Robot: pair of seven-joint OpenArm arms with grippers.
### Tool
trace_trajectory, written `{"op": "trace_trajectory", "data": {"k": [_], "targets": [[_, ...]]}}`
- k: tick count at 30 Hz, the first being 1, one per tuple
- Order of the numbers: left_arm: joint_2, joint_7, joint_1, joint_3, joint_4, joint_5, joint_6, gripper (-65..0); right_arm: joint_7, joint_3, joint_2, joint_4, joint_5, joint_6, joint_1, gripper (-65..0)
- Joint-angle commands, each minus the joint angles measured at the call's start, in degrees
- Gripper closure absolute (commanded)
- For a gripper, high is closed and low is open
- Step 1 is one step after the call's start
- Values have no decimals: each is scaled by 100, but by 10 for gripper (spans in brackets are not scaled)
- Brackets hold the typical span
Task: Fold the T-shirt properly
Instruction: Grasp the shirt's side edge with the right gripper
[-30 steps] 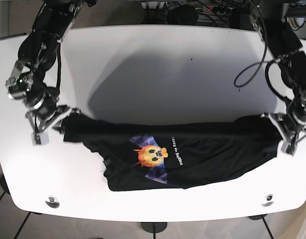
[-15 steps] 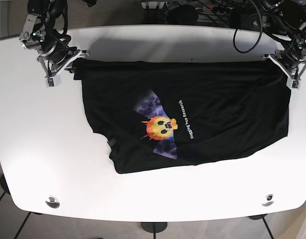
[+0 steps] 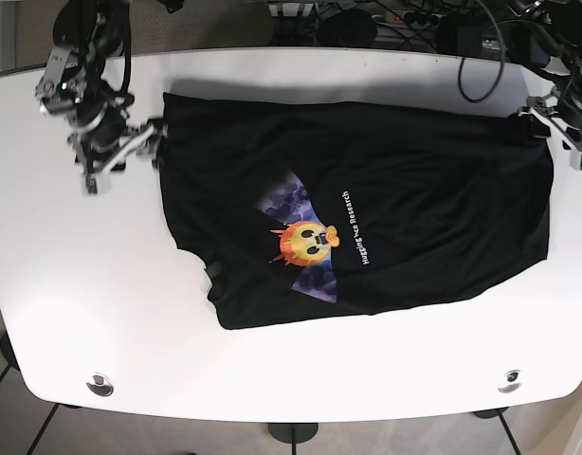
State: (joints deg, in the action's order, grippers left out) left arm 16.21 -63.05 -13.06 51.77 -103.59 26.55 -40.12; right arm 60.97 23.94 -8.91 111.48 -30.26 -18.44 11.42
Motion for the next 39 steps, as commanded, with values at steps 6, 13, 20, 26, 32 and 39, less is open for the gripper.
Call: {"op": "trace_trajectory", "data": {"k": [6,13,20,26,32,39], "targets": [[397,-302,229,41,-344,778,12,-390,-159,-702,-186,-2493,-38,2,-2579,-509],[406,-328,18,577,-335,1631,12,-390,-1996,-1959,-494,-5992,-38,11,-4364,-509],[414,-328,-307,630,-335,2616,12,-390,-3200,-2794,-221,-7803,-46,11,-5085,-509],[414,-328,-501,630,-335,3231,12,-390,-3816,-2812,368,-8128,-46,11,-5111,-509],[423,-328,-580,1078,-344,3284,12,-390,-4079,-2812,526,-8137,-46,11,-5076,-349],[432,-328,-87,1447,-247,2449,12,-408,-4088,-2803,491,-8093,-46,19,-5076,-27]]}}
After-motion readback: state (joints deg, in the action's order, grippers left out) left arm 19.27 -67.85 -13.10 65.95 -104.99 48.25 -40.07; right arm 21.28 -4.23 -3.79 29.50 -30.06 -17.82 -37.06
